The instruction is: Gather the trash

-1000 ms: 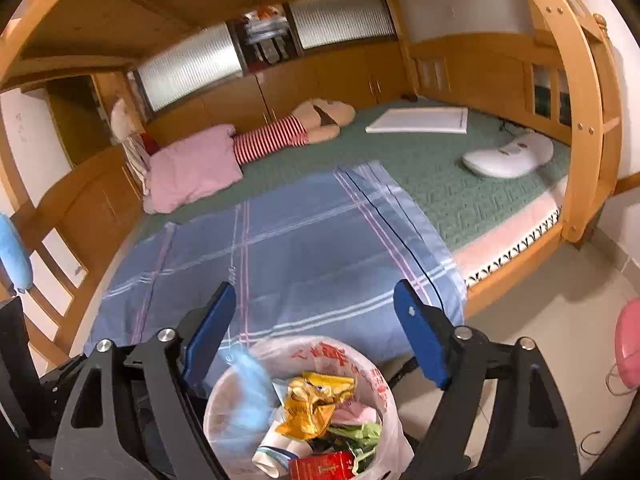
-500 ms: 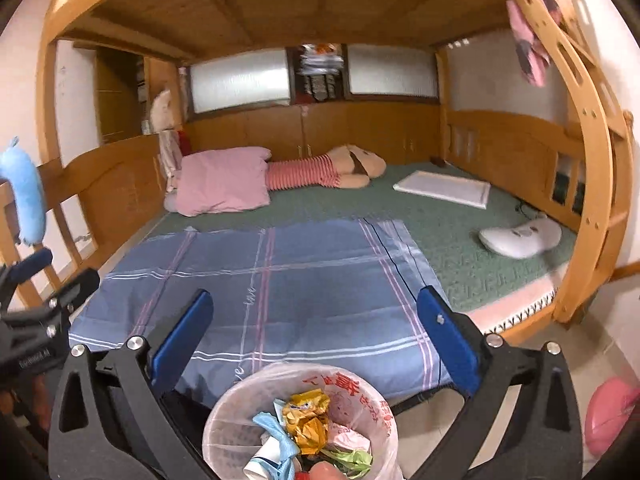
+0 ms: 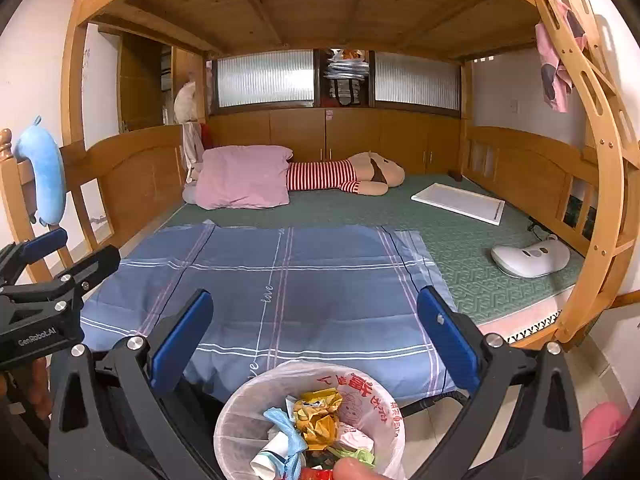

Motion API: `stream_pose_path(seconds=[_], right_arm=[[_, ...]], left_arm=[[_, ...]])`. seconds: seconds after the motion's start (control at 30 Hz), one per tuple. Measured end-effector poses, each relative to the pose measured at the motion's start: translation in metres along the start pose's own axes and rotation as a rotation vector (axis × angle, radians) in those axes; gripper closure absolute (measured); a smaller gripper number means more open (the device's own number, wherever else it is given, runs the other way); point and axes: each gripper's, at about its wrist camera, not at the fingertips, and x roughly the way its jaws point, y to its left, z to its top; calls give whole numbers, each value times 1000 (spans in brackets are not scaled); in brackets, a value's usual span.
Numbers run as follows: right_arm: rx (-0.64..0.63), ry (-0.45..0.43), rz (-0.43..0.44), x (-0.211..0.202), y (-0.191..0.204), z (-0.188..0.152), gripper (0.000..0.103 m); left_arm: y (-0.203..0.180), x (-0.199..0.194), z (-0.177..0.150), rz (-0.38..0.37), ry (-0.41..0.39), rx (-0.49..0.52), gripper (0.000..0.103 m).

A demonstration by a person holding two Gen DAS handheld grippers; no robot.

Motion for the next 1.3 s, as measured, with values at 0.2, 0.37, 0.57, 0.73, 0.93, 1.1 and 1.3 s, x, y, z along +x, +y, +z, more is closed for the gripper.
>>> stream_pose_path(seconds=[0.2,0.37,0.57,0.73,0.93,1.1,1.3], right_arm=[[-2,8,-3,3,0,0,3],[-1,13,-4,5,0,0,3],[-2,16,-5,8,-1,-2,3],[-4,26,-13,9,0,-3,3],[4,41,-16,15,-3,-6,3],[4,44,-20,15,-3,-8,3],[4,47,-19,15,-4,-8,3]], left_arm=[[1,2,0,-5,11,4,3],[2,3,1,-7,16,3,3],[2,4,1,-7,20,2,3],[0,6,-2,-11,34,6,3],[-2,15,-8,-25,77,11,3],[-2,14,-9,-27,71,8,3],[-1,14,-9,-26,75,7,3]])
